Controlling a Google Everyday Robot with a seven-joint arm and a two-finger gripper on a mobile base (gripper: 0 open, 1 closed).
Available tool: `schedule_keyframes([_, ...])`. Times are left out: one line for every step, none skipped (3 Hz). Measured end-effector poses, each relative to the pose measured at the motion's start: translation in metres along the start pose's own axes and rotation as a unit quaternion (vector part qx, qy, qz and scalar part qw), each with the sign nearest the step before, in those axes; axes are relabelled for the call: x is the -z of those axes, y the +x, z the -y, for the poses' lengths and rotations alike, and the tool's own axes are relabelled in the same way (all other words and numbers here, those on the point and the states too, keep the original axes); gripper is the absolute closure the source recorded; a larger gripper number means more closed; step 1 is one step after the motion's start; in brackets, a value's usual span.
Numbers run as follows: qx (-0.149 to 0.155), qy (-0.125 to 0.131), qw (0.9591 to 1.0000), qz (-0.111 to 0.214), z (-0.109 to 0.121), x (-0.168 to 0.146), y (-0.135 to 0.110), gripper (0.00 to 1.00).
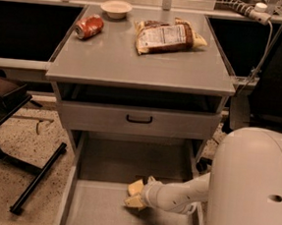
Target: Pick sponge from middle drawer and place on counter
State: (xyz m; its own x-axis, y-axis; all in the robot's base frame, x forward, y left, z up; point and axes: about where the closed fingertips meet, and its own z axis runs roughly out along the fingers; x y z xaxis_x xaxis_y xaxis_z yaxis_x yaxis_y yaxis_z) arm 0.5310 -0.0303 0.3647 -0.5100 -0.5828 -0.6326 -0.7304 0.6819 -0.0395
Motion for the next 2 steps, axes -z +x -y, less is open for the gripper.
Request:
schedule_keyframes([0.000, 0.000, 1.0000, 0.000, 0.0000, 0.0000, 0.0000, 0.43])
schedule_keyframes([0.000, 0.000, 1.0000, 0.000, 0.0000, 0.0000, 0.0000, 0.66])
